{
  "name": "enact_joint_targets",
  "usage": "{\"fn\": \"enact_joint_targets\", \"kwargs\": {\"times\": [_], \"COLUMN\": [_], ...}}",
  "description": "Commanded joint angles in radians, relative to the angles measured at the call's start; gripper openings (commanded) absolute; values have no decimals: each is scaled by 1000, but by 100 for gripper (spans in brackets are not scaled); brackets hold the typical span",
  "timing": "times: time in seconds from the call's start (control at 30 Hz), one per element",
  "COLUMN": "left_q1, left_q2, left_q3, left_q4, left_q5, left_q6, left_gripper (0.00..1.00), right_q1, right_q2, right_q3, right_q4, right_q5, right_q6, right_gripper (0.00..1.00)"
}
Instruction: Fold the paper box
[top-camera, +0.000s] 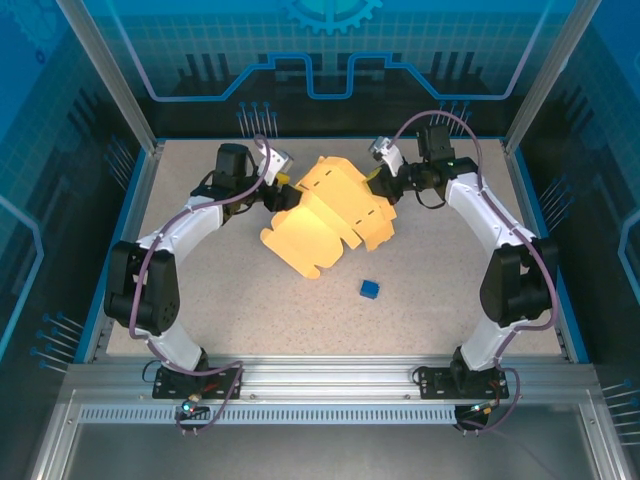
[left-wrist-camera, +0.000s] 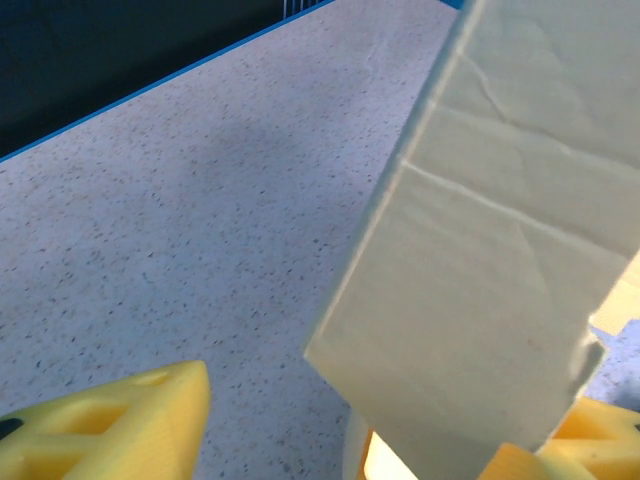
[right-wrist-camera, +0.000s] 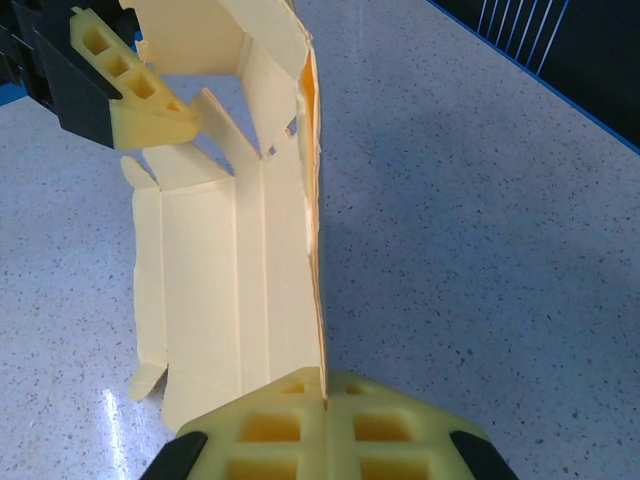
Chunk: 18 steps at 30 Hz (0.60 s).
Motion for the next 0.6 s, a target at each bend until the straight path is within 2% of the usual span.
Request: {"fn": "enact_joint_targets", "kwargs": {"times": [0.0, 0.27, 0.47, 0.57], "left_q1": [-2, -3, -3, -2], "left_q2": [-1, 29, 25, 11], "left_q3": [6, 46, 69, 55], "left_q4": [28, -2, -27, -5], "left_q5": [82, 113, 184, 185], "left_q6": [-20, -5, -16, -23], "left_gripper": [65, 68, 61, 61], "right_q1": [-13, -12, -16, -21], "right_q2": [-29, -25, -32, -34], "right_q3": [-3, 11, 16, 23], "right_q4": [-4, -27, -51, -66], "right_q5": [-62, -126, -131, -143], "right_q6": [17, 9, -17, -29], "right_gripper": [0, 0, 0, 0]}}
